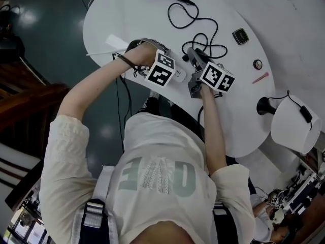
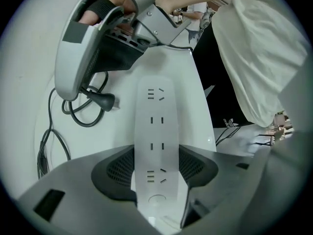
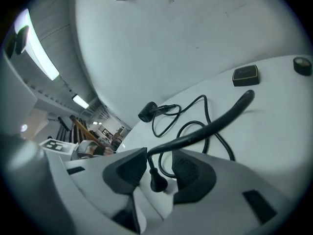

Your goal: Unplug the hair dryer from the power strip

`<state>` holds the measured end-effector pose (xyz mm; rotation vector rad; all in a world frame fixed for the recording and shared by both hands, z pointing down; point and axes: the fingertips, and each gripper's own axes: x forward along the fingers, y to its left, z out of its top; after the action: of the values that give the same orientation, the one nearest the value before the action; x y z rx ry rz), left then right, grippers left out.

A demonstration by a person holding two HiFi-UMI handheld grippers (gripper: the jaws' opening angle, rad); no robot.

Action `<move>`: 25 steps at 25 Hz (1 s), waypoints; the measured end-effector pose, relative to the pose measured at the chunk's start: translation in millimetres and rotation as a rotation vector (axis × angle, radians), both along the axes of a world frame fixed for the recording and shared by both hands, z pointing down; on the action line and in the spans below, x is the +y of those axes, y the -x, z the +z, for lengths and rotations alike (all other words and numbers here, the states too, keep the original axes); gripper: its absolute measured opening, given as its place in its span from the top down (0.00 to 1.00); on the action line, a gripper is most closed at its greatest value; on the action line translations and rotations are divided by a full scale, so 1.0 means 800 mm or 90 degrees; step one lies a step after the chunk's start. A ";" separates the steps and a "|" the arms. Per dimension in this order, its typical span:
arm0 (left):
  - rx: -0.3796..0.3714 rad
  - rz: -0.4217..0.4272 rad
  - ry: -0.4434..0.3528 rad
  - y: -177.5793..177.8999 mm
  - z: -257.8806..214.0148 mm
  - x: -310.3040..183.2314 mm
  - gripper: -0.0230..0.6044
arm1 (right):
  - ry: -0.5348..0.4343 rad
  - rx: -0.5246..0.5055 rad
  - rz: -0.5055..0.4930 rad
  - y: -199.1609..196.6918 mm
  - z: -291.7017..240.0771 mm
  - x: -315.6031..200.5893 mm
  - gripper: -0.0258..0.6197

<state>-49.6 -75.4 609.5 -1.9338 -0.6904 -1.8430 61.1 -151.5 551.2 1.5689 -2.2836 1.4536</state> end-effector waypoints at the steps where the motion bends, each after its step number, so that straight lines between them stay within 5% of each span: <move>1: 0.000 0.001 0.000 0.000 0.000 0.000 0.55 | -0.003 0.021 -0.004 -0.001 0.002 0.002 0.73; 12: 0.009 0.001 0.005 -0.001 0.000 0.001 0.55 | -0.023 0.138 -0.039 -0.005 -0.002 0.030 0.69; 20: -0.003 0.006 -0.005 0.000 0.001 -0.001 0.55 | -0.111 0.213 -0.067 -0.007 -0.077 0.050 0.69; 25: 0.020 -0.091 0.035 -0.006 -0.015 -0.004 0.46 | -0.173 0.222 -0.078 -0.001 -0.127 0.045 0.69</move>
<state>-44.8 -78.9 597.7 -2.0930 -0.6130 -1.8903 62.0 -115.6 449.8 1.5592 -2.3820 0.7925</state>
